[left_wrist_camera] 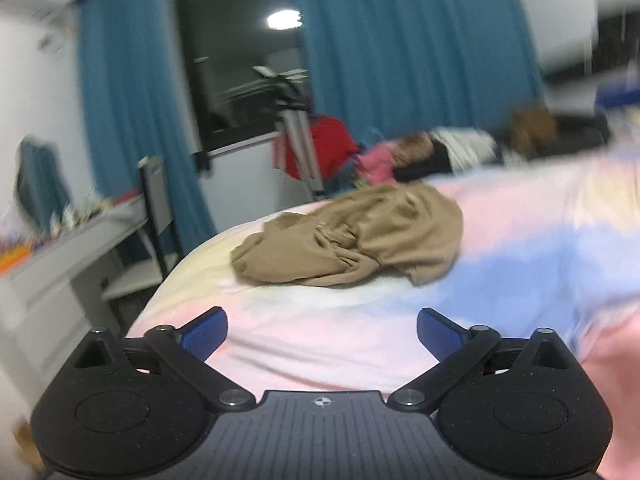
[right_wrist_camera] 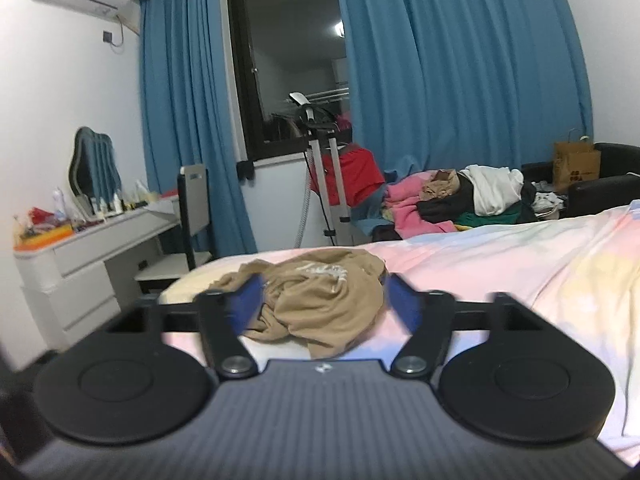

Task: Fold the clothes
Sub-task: 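Reach the left gripper to the tan T-shirt and pinch its edge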

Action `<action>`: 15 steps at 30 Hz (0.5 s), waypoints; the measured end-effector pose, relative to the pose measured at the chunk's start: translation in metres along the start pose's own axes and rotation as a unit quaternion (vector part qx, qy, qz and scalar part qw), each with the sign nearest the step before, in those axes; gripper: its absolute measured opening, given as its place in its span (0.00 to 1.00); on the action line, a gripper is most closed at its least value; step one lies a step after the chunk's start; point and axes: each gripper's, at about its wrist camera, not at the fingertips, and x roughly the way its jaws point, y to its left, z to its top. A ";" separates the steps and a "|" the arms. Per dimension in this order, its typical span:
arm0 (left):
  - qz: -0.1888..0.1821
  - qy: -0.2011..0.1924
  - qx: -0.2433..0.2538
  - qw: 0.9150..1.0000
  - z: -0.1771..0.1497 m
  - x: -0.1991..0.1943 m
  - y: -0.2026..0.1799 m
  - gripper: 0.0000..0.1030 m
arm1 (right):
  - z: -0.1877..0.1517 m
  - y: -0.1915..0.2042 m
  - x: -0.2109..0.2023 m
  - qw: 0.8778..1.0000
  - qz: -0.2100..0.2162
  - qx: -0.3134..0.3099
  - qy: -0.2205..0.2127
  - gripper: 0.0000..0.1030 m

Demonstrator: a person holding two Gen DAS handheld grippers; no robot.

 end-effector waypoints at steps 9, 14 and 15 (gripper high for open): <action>-0.028 0.021 -0.117 0.993 0.044 0.128 0.030 0.83 | -0.007 -0.033 0.021 0.999 0.011 0.045 0.017 1.00; -0.050 0.022 -0.197 0.979 0.058 0.193 0.039 0.63 | -0.023 -0.055 0.051 0.997 -0.005 0.060 0.042 1.00; -0.050 0.024 -0.203 0.978 0.059 0.205 0.037 0.60 | -0.026 -0.060 0.059 0.996 -0.010 0.067 0.050 1.00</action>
